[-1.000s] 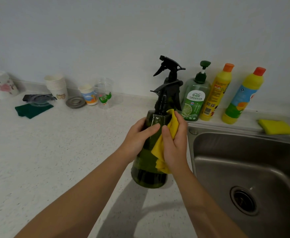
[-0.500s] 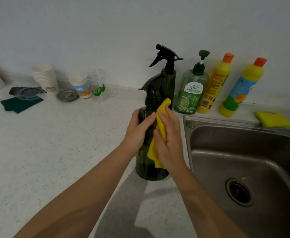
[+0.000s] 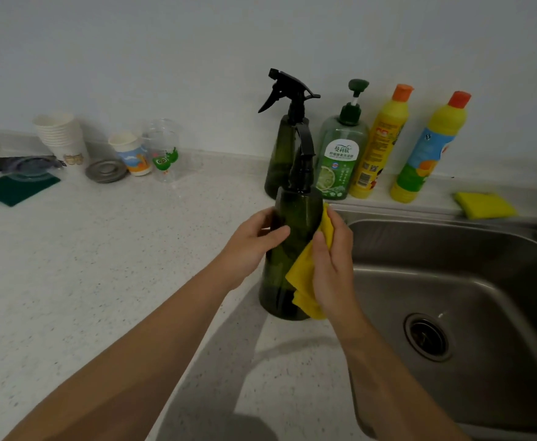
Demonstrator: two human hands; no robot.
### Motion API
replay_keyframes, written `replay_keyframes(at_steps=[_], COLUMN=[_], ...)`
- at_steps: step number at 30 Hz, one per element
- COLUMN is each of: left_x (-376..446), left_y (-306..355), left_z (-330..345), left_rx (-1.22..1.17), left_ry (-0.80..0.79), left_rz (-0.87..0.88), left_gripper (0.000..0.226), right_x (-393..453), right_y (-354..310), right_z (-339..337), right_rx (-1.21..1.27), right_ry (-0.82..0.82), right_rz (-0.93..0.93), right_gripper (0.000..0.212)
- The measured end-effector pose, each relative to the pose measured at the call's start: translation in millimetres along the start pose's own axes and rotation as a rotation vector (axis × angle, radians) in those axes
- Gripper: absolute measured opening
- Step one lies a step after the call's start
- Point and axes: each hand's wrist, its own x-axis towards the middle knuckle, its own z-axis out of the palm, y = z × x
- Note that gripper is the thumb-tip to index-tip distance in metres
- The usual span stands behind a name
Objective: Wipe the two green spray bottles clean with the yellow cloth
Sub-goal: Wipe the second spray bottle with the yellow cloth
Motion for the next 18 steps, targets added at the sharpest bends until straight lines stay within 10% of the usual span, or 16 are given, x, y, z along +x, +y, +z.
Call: replay_keyframes(at_steps=[9,18], left_x=[19,32], left_y=[-17,-21], left_z=[29,38], left_rx=[-0.094,-0.196], left_ry=[-0.124,-0.086], left_rz=[-0.04,0.011], left_gripper=[0.077,0.052], right_x=[27,11], right_y=[-18,19], right_z=[-22,-27], right_rx=[0.067,-0.172], right_ry=[0.022,0.015], right_rz=[-0.117,-0.286], right_gripper=[0.034,0.045])
